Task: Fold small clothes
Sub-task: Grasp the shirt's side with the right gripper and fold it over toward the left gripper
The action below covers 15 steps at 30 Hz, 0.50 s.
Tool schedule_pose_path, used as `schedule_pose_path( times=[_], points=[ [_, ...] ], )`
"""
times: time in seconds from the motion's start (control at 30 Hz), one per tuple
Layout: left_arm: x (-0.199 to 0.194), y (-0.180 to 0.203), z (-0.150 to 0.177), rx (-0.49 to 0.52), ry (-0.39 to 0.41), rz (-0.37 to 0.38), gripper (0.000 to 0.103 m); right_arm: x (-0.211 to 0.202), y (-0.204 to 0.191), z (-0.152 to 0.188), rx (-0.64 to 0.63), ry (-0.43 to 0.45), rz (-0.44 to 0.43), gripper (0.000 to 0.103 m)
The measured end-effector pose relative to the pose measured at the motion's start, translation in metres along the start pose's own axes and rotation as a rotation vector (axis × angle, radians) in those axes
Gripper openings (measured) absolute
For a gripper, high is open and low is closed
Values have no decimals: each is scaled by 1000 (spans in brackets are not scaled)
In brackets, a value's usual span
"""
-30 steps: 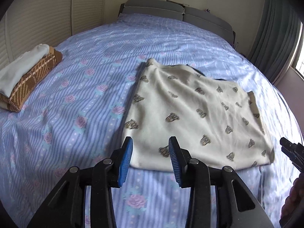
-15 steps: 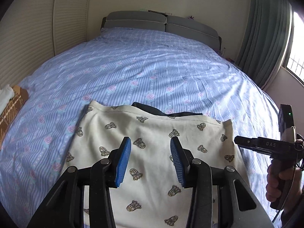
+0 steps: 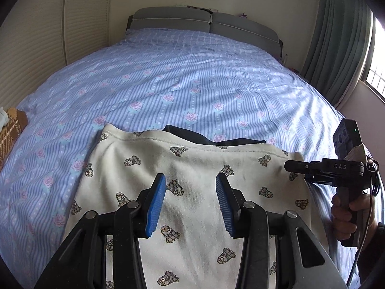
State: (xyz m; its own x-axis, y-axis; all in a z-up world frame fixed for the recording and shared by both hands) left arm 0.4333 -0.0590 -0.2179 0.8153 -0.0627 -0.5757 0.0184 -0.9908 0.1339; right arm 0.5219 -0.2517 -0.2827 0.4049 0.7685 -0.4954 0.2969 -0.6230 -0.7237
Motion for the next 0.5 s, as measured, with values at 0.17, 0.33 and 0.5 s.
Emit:
schedule_pose_path(
  times=[0.17, 0.33, 0.5],
  points=[
    [-1, -7, -1, -7, 1, -7, 43, 17, -12, 3, -43, -42, 11, 30],
    [-7, -17, -7, -18, 8, -13, 43, 22, -14, 7, -3, -56, 54, 10],
    [-23, -30, -19, -35, 34, -7, 43, 16, -24, 8, 3, -46, 153, 9]
  ],
)
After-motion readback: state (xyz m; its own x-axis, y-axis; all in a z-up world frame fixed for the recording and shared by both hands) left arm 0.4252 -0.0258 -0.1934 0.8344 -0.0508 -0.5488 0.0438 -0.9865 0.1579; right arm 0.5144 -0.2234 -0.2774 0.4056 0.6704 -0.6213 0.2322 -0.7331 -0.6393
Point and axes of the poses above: each gripper's, at about its wrist camera, not at the fingertips, and x roughly the way its jaws point, y to its right, z to its underside, the point moved 10 cm from there along x, roughly the way its jaws point, and after that the axes turned 9 degrees about y, right-handed, at the moved point
